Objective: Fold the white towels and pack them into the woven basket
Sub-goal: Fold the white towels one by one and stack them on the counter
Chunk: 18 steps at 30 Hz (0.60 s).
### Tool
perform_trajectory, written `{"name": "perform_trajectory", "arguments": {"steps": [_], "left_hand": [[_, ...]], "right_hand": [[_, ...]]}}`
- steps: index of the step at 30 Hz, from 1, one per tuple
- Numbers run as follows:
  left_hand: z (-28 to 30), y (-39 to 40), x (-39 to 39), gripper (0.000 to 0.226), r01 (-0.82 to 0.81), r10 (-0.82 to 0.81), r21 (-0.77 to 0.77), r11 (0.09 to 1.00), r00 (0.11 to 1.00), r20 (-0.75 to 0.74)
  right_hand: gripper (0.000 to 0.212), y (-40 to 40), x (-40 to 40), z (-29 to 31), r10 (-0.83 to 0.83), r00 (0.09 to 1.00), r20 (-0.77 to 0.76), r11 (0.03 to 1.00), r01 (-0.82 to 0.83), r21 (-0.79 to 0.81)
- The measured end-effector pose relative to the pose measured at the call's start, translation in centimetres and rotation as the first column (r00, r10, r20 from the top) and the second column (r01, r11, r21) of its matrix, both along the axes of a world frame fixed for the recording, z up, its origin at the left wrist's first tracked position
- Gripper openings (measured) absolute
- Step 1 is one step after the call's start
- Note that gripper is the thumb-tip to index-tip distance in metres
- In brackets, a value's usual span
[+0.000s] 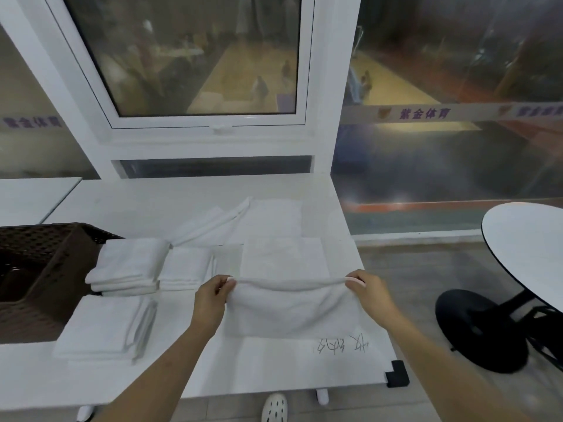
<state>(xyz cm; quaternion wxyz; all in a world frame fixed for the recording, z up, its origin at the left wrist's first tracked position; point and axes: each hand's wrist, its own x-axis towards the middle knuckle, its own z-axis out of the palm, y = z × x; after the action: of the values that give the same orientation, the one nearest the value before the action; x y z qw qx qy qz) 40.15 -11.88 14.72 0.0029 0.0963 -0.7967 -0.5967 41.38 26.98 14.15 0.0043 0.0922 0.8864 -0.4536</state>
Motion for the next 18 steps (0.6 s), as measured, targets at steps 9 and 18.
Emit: {"name": "perform_trajectory", "arguments": {"steps": [9, 18], "left_hand": [[-2.9, 1.3, -13.7, 0.018, -0.011, 0.012, -0.008, 1.0, 0.999, 0.046], [-8.8, 0.6, -24.2, 0.022, 0.059, -0.045, -0.182, 0.982, 0.996, 0.08]], "right_hand": [[0.015, -1.8, -11.7, -3.6, -0.236, 0.971, 0.032, 0.949, 0.237, -0.209], [0.013, -2.5, -22.1, -6.9, -0.266, 0.96, 0.084, 0.941, 0.278, -0.195]]}}
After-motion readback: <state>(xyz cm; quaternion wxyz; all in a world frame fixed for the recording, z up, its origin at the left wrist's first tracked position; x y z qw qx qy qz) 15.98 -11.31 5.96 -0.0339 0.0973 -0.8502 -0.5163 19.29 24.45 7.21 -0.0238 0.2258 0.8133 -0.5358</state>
